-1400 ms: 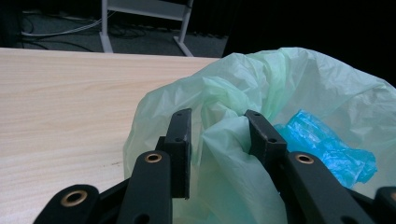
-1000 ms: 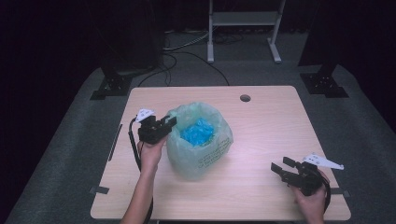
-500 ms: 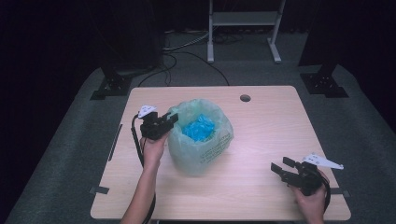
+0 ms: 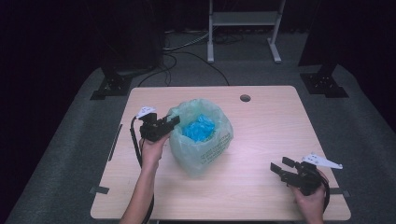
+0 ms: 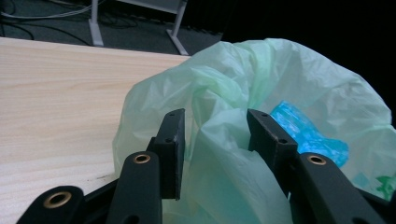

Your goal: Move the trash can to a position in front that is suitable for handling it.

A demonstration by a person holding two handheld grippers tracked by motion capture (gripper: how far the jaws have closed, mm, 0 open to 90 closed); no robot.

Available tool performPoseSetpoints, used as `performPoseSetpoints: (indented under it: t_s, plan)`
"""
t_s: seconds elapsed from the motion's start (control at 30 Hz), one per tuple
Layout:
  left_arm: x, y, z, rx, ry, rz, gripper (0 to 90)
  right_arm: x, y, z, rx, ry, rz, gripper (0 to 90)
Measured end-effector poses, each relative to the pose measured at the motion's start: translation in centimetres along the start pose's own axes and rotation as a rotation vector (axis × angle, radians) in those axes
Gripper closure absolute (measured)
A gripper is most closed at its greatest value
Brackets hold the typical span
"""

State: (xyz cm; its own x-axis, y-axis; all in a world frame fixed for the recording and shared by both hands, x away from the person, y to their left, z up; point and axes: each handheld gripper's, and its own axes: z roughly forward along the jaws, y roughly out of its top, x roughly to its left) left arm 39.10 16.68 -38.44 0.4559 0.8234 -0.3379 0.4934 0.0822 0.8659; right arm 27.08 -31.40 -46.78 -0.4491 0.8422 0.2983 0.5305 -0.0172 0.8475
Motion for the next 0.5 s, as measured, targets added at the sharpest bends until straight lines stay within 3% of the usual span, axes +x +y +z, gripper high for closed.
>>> performPoseSetpoints:
  t_s: [0.2, 0.3, 0.5]
  plan:
    - [-0.29, 0.13, -0.33, 0.022, 0.002, 0.032, 66.3, 0.08, 0.05, -0.05, -0.008, -0.002, -0.003, 31.1]
    - [-0.62, 0.29, -0.49, 0.027, 0.027, 0.064, 70.5, 0.03, 0.02, -0.06, -0.010, -0.003, -0.002, 31.3]
    - [-0.81, 0.38, -0.54, 0.026, 0.042, 0.066, 71.4, -0.03, 0.06, -0.11, -0.015, -0.001, 0.000, 31.3]
